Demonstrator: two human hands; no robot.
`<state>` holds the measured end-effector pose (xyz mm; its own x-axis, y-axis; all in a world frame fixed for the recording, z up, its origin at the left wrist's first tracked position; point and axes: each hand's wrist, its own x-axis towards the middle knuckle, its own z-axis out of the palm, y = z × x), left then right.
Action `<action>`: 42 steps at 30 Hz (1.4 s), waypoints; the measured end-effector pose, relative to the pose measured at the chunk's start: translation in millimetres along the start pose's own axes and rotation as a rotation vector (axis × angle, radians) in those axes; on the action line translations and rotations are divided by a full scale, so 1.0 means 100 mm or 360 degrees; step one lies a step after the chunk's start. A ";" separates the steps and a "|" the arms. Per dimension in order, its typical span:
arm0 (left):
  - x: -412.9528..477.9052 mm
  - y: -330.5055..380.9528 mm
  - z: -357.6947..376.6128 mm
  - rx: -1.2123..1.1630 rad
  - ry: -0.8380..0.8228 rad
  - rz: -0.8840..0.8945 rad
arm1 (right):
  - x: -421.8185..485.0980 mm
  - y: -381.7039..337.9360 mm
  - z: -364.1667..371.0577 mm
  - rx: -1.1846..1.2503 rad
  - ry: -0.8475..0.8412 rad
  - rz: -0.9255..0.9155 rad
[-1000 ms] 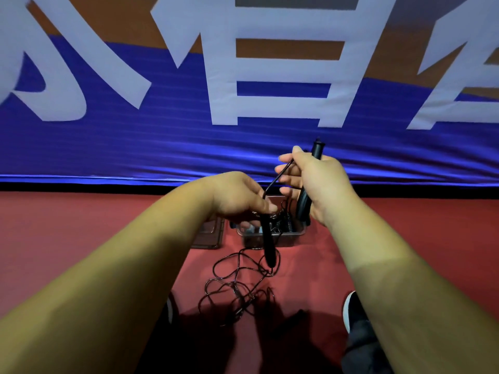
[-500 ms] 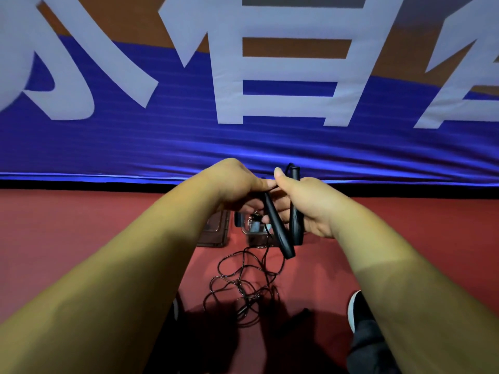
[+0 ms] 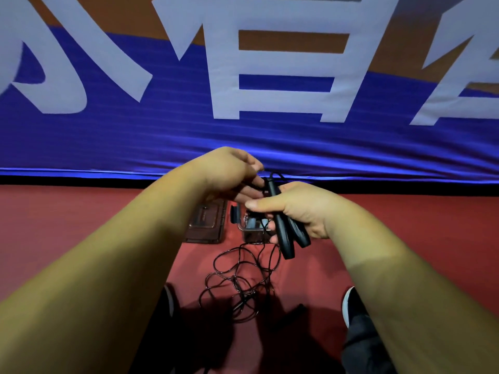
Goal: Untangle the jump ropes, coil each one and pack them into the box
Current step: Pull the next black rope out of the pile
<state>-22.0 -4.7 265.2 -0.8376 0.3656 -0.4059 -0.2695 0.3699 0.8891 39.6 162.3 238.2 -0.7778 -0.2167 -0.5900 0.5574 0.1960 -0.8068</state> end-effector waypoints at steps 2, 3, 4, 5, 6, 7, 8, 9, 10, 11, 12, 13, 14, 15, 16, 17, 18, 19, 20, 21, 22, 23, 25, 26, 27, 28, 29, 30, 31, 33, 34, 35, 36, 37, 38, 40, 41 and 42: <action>0.04 -0.05 -0.02 0.0321 0.0003 0.0140 | 0.02 0.03 -0.03 -0.0107 0.0076 -0.0012; 0.05 -0.06 -0.01 0.0492 -0.0017 0.0228 | 0.01 0.04 -0.03 -0.0139 0.0098 -0.0022; 0.04 -0.07 0.00 0.0612 -0.0046 0.0294 | 0.01 0.03 -0.03 -0.0167 0.0106 -0.0037; 0.04 -0.08 0.02 0.0692 -0.0081 0.0332 | 0.00 0.03 -0.04 -0.0195 0.0110 -0.0049; 0.04 -0.09 0.04 0.0737 -0.0110 0.0345 | -0.01 0.03 -0.04 -0.0223 0.0114 -0.0061; 0.04 -0.11 0.07 0.0769 -0.0130 0.0350 | -0.02 0.03 -0.04 -0.0240 0.0124 -0.0069; 0.04 -0.12 0.09 0.0800 -0.0125 0.0370 | -0.03 0.02 -0.05 -0.0257 0.0139 -0.0079; 0.05 -0.13 0.11 0.0839 -0.0077 0.0396 | -0.04 0.02 -0.05 -0.0278 0.0147 -0.0085; 0.06 -0.13 0.12 0.0861 -0.0020 0.0437 | -0.05 0.02 -0.05 -0.0300 0.0151 -0.0085; 0.07 -0.13 0.13 0.0861 0.0006 0.0503 | -0.06 0.02 -0.05 -0.0304 0.0147 -0.0074; 0.06 -0.12 0.14 0.0870 -0.0012 0.0596 | -0.06 0.02 -0.06 -0.0284 0.0145 -0.0058; 0.05 -0.11 0.15 0.0923 -0.0039 0.0692 | -0.06 0.02 -0.06 -0.0251 0.0150 -0.0041; 0.06 -0.11 0.16 0.0995 -0.0032 0.0774 | -0.06 0.02 -0.07 -0.0210 0.0164 -0.0025; 0.08 -0.11 0.18 0.1057 0.0009 0.0821 | -0.06 0.01 -0.09 -0.0165 0.0175 -0.0015; 0.10 -0.11 0.19 0.1096 0.0063 0.0831 | -0.06 0.01 -0.11 -0.0124 0.0175 -0.0013; 0.12 -0.13 0.19 0.1124 0.0123 0.0810 | -0.07 0.01 -0.12 -0.0095 0.0172 -0.0017; 0.14 -0.14 0.20 0.1140 0.0185 0.0795 | -0.08 0.01 -0.14 -0.0077 0.0167 -0.0025; 0.16 -0.15 0.21 0.1142 0.0242 0.0787 | -0.09 0.02 -0.14 -0.0064 0.0170 -0.0041; 0.18 -0.16 0.21 0.1143 0.0289 0.0795 | -0.09 0.02 -0.15 -0.0055 0.0186 -0.0069; 0.19 -0.16 0.22 0.1154 0.0330 0.0808 | -0.10 0.02 -0.15 -0.0052 0.0206 -0.0108; 0.21 -0.14 0.22 0.1173 0.0386 0.0813 | -0.10 0.02 -0.15 -0.0054 0.0235 -0.0155; 0.24 -0.12 0.21 0.1179 0.0454 0.0794 | -0.09 0.02 -0.16 -0.0051 0.0268 -0.0197; 0.25 -0.08 0.21 0.1153 0.0561 0.0747 | -0.10 -0.01 -0.18 -0.0033 0.0322 -0.0253; 0.26 -0.06 0.23 0.1139 0.0575 0.0742 | -0.11 -0.03 -0.20 -0.0026 0.0341 -0.0278; 0.26 -0.05 0.24 0.1127 0.0556 0.0731 | -0.12 -0.05 -0.21 -0.0038 0.0360 -0.0306; 0.25 -0.03 0.26 0.1116 0.0524 0.0728 | -0.13 -0.06 -0.23 -0.0068 0.0378 -0.0336; 0.25 -0.03 0.28 0.1096 0.0491 0.0712 | -0.13 -0.07 -0.24 -0.0107 0.0400 -0.0364; 0.25 -0.02 0.29 0.1060 0.0461 0.0704 | -0.13 -0.09 -0.26 -0.0150 0.0423 -0.0385; 0.24 -0.01 0.30 0.1014 0.0432 0.0691 | -0.13 -0.10 -0.28 -0.0183 0.0437 -0.0395; 0.21 0.06 0.31 0.0943 0.0401 0.0723 | -0.14 -0.13 -0.29 -0.0193 0.0433 -0.0409; 0.19 0.09 0.31 0.0921 0.0408 0.0750 | -0.14 -0.14 -0.30 -0.0178 0.0428 -0.0419; 0.19 0.13 0.31 0.0902 0.0434 0.0770 | -0.15 -0.16 -0.31 -0.0172 0.0433 -0.0432; 0.19 0.16 0.32 0.0874 0.0470 0.0775 | -0.16 -0.17 -0.32 -0.0184 0.0452 -0.0450; 0.19 0.19 0.32 0.0834 0.0499 0.0759 | -0.16 -0.19 -0.33 -0.0219 0.0492 -0.0466; 0.18 0.21 0.33 0.0787 0.0512 0.0739 | -0.17 -0.21 -0.34 -0.0292 0.0554 -0.0481; 0.17 0.24 0.34 0.0745 0.0521 0.0727 | -0.19 -0.24 -0.36 -0.0485 0.0697 -0.0521; 0.16 0.25 0.34 0.0742 0.0533 0.0731 | -0.19 -0.25 -0.37 -0.0557 0.0761 -0.0551; 0.15 0.27 0.34 0.0717 0.0552 0.0731 | -0.20 -0.25 -0.37 -0.0608 0.0810 -0.0575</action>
<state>-25.6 40.0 275.5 -0.9416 0.3042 0.1441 0.3044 0.5870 0.7502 29.8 197.4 271.5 -0.9844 0.1220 -0.1265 0.1726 0.5366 -0.8260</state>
